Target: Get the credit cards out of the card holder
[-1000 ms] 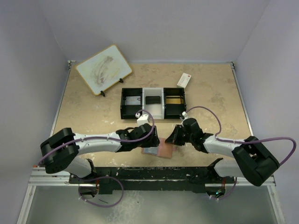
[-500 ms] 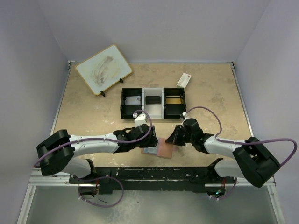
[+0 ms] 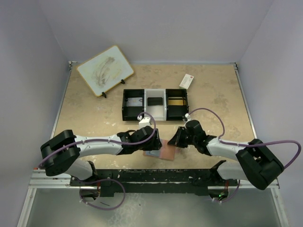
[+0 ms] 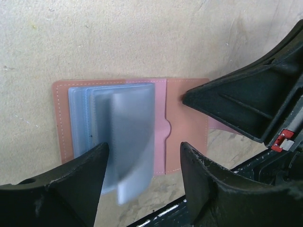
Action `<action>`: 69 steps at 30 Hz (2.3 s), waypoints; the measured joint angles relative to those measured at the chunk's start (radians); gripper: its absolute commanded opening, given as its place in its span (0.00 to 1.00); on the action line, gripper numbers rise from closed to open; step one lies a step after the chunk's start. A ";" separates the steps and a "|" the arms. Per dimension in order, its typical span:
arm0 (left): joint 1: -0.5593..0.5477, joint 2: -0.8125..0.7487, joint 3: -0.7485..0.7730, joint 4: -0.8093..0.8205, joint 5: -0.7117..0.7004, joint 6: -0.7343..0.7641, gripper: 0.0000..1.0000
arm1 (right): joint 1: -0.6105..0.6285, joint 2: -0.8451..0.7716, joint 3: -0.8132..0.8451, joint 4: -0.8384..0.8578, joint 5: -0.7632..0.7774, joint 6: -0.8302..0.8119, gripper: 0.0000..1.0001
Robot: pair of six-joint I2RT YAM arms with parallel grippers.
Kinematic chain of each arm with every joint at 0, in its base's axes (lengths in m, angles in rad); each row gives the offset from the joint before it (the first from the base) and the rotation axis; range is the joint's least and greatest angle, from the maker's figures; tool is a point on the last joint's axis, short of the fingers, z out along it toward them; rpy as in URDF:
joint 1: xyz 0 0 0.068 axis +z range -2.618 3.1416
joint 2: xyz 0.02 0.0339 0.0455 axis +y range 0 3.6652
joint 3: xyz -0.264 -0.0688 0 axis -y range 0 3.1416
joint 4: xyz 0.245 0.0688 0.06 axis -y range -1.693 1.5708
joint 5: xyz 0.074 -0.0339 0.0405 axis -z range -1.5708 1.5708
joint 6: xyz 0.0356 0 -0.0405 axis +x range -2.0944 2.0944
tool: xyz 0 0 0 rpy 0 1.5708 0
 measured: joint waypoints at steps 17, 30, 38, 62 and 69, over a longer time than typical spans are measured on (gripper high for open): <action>-0.010 0.047 0.020 0.111 0.128 0.011 0.52 | 0.000 -0.023 0.000 -0.025 0.002 0.001 0.09; -0.025 0.116 0.036 0.235 0.234 0.011 0.52 | 0.000 -0.368 -0.003 -0.243 0.100 0.090 0.15; -0.056 0.158 0.037 0.244 0.238 0.011 0.52 | 0.000 -0.392 -0.001 -0.264 0.077 0.091 0.14; -0.082 -0.139 0.029 -0.065 -0.145 0.006 0.64 | -0.003 -0.046 -0.034 -0.022 -0.059 -0.007 0.11; -0.083 -0.021 0.021 -0.067 -0.119 0.006 0.62 | -0.003 -0.044 -0.034 -0.022 -0.059 -0.011 0.11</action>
